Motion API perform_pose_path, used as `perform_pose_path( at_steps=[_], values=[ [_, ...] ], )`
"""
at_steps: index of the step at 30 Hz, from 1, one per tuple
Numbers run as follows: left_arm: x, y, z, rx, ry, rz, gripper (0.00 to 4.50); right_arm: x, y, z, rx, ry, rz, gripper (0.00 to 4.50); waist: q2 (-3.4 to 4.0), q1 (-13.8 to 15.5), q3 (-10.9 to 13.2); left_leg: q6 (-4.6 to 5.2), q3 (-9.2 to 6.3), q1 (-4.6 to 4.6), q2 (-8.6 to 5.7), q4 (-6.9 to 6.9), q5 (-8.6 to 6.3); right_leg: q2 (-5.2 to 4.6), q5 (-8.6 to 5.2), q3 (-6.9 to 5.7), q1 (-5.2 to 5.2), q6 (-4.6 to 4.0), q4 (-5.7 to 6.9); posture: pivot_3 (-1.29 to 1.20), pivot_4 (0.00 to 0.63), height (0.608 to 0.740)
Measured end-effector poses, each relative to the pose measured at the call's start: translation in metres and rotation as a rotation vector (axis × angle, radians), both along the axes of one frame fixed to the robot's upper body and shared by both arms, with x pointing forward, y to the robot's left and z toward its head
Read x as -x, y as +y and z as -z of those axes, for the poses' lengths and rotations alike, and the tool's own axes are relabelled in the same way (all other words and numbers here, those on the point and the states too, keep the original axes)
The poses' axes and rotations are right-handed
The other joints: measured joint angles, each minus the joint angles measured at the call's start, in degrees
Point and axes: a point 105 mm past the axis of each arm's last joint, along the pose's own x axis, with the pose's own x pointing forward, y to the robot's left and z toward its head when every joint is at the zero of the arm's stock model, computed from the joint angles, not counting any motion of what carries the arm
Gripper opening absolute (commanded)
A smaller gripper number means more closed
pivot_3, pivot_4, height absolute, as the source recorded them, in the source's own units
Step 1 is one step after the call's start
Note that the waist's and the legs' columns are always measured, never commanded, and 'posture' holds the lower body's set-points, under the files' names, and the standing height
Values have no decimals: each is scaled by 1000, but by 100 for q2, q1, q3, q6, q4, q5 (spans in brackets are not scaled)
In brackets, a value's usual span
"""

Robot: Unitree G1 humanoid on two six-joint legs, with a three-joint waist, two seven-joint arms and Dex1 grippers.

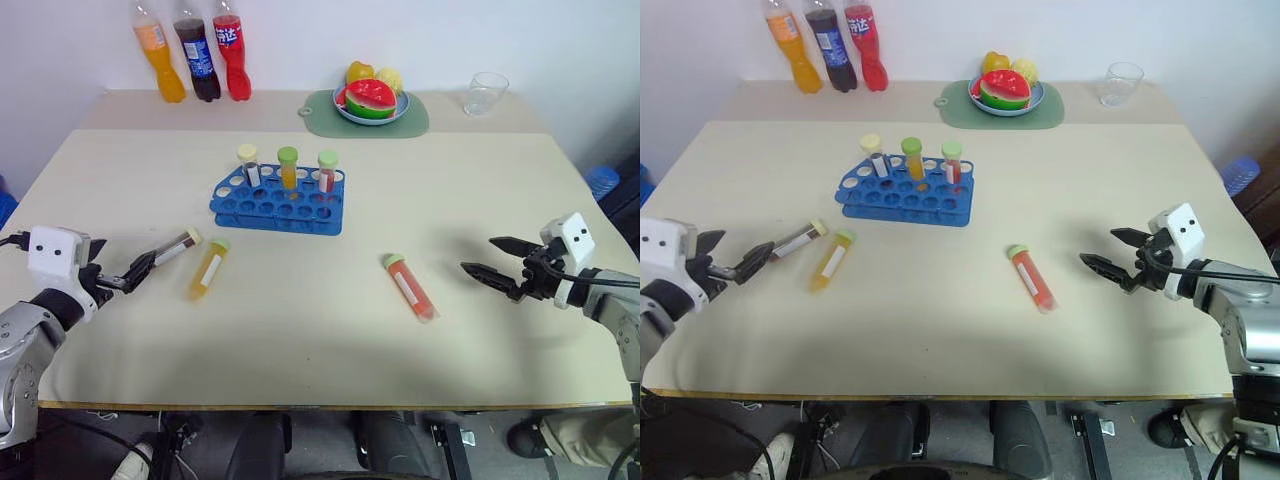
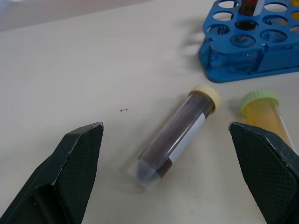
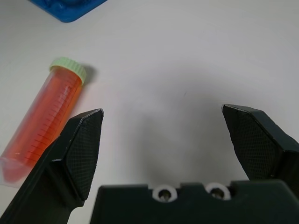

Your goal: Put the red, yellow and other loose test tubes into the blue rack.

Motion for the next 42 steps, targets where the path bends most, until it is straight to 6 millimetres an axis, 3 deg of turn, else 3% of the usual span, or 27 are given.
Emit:
perform_pose_path(
  at_steps=[13,19,22,24,26,30,35,42],
  values=[
    [5,7,-1,3,-5,-37,4422,-9,9,2,-14,-4,8,4500,0,15,0,0,0,-2,0,0,0,-1,0,0,0,0,-1,0,150,734],
    [-1,-5,-9,10,-51,-10,4422,-10,19,0,2,41,35,4500,0,20,0,0,-2,-3,-1,2,0,-1,0,0,0,0,0,0,150,734],
    [-15,-34,-16,42,-82,107,4422,-11,25,-13,16,86,52,4500,3,40,2,-1,-3,-6,-4,8,0,-4,1,0,0,0,2,0,150,734],
    [-23,-56,-22,47,-99,199,4422,-12,39,-32,19,65,26,4500,1,31,0,-1,-5,-5,-3,7,0,-1,1,-1,0,0,1,0,150,734],
    [-27,-75,-21,51,-95,275,4422,-11,50,-39,9,110,16,4500,1,5,0,0,-5,-3,-1,4,0,2,0,0,0,-1,0,0,150,734],
    [-27,-121,-9,79,-52,463,4422,-9,76,-30,-17,294,36,4500,1,-2,1,0,-6,-10,0,3,0,3,0,1,-7,-1,0,0,150,734],
    [-4,-168,10,76,36,720,4422,-7,100,-15,8,449,71,4500,2,29,1,0,-4,-24,-3,5,0,0,0,1,-19,-1,-2,0,150,734],
    [13,-198,23,75,76,864,4422,-14,111,0,65,550,80,4500,2,5,1,1,-5,-31,-3,6,0,1,0,0,-27,-1,-1,0,150,734]
  ],
)
